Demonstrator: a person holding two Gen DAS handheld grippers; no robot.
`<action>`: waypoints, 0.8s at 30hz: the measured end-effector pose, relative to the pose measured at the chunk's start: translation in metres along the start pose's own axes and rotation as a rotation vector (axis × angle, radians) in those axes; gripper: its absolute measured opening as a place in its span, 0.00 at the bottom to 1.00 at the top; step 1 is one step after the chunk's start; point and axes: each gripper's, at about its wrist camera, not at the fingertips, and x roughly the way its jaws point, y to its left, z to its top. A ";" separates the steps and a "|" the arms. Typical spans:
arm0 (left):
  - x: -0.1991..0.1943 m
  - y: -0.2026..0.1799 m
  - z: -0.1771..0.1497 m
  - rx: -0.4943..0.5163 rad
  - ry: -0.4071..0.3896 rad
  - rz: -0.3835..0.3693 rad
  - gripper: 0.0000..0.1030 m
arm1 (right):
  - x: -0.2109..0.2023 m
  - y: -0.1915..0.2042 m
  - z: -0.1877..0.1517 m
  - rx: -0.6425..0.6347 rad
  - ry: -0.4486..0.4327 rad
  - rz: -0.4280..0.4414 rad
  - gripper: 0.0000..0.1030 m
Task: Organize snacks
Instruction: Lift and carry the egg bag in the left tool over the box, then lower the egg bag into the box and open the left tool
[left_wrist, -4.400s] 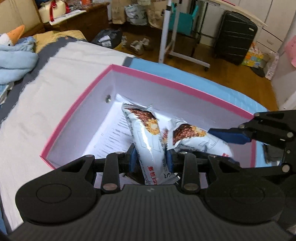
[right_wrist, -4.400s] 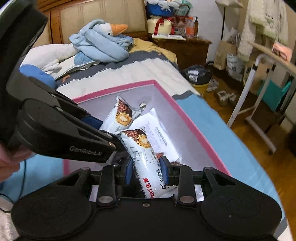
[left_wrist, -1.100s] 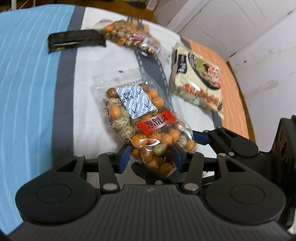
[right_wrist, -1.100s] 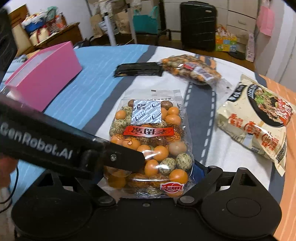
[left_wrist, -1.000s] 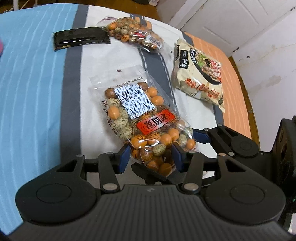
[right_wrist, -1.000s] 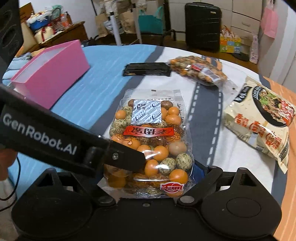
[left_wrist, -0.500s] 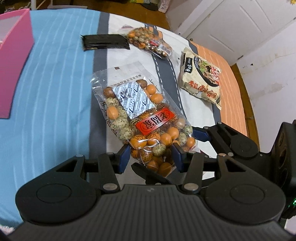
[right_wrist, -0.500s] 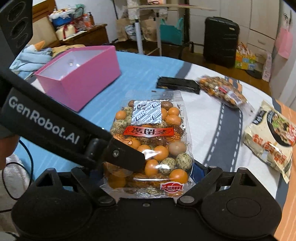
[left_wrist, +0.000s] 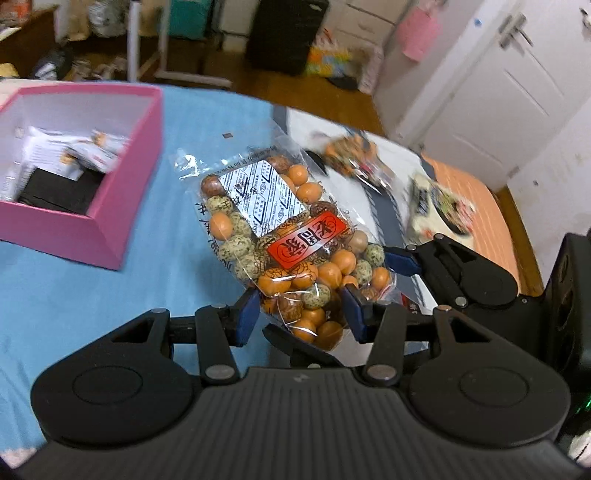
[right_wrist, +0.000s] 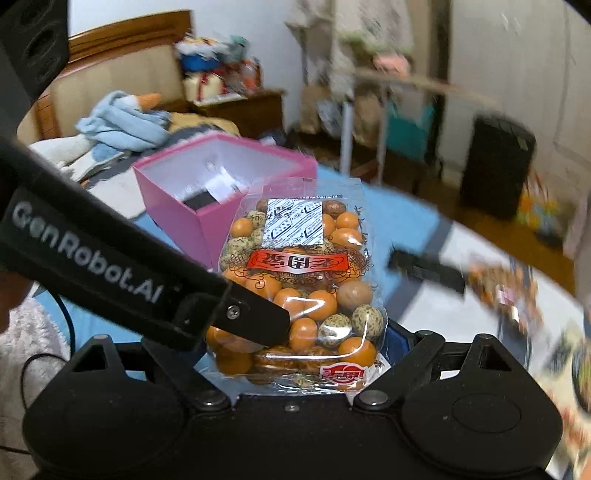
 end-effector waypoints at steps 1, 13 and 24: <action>-0.003 0.005 0.003 -0.006 -0.013 0.012 0.46 | 0.004 0.001 0.004 -0.013 -0.012 0.008 0.91; -0.050 0.090 0.053 -0.074 -0.162 0.053 0.46 | 0.057 0.023 0.100 -0.270 -0.118 0.142 0.91; -0.037 0.182 0.107 -0.262 -0.093 0.097 0.46 | 0.141 0.050 0.173 -0.340 0.021 0.270 0.91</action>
